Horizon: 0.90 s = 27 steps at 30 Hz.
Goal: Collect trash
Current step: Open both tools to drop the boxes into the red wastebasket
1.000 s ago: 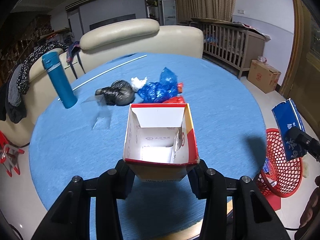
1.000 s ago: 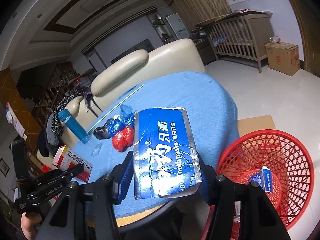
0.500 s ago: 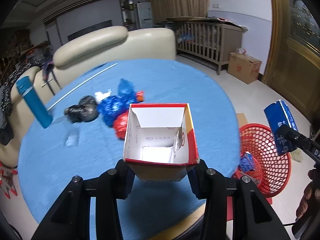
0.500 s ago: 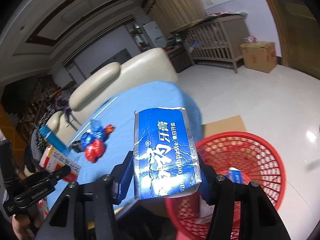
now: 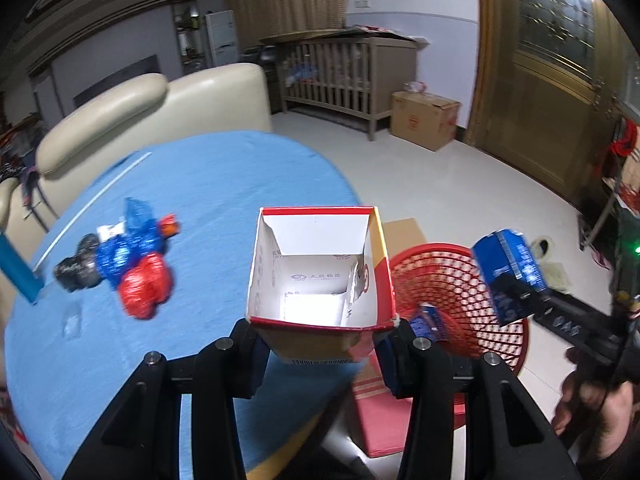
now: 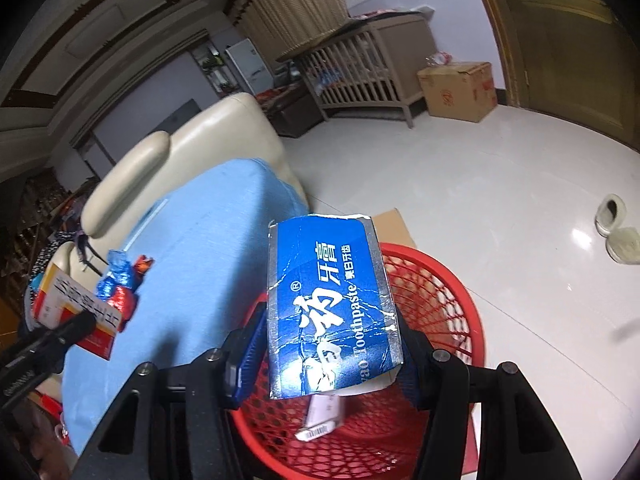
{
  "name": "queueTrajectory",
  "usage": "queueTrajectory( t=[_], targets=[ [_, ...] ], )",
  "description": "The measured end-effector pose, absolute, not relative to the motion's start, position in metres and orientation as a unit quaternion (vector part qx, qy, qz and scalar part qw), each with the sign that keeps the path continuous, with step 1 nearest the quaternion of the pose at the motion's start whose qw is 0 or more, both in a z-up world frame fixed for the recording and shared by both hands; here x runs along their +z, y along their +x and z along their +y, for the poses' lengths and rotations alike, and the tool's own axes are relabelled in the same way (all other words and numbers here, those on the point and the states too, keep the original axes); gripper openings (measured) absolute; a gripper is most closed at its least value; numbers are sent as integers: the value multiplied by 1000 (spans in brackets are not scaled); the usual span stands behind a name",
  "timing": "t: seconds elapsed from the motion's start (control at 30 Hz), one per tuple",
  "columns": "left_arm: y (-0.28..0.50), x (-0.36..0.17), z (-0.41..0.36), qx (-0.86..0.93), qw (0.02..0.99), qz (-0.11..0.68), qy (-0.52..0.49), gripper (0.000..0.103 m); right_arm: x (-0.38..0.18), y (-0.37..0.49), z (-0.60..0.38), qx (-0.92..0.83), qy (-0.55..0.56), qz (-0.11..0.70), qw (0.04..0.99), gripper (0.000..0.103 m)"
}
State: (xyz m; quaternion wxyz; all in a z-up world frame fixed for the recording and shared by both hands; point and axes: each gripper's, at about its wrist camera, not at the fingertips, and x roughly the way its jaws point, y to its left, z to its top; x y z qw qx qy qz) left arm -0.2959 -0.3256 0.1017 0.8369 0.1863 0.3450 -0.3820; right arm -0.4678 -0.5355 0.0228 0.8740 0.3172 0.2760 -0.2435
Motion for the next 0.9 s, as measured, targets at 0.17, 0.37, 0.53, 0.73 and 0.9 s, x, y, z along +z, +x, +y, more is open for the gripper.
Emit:
queueTrajectory(
  t=[0.17, 0.37, 0.53, 0.73, 0.9],
  targets=[
    [-307, 97, -356, -421, 810, 359, 194, 47, 9, -473, -543, -255, 323, 296, 862, 61],
    [-319, 84, -386, -460, 775, 382, 204, 47, 8, -477, -548, -260, 322, 298, 860, 62],
    [-320, 72, -404, -477, 750, 408, 209, 48, 10, -482, -551, -269, 330, 287, 858, 62],
    [-314, 63, -409, -481, 733, 438, 197, 68, 18, -492, -557, -283, 340, 263, 857, 62],
    [-298, 71, -391, -476, 740, 444, 167, 70, 25, -494, -556, -279, 344, 251, 861, 62]
  ],
)
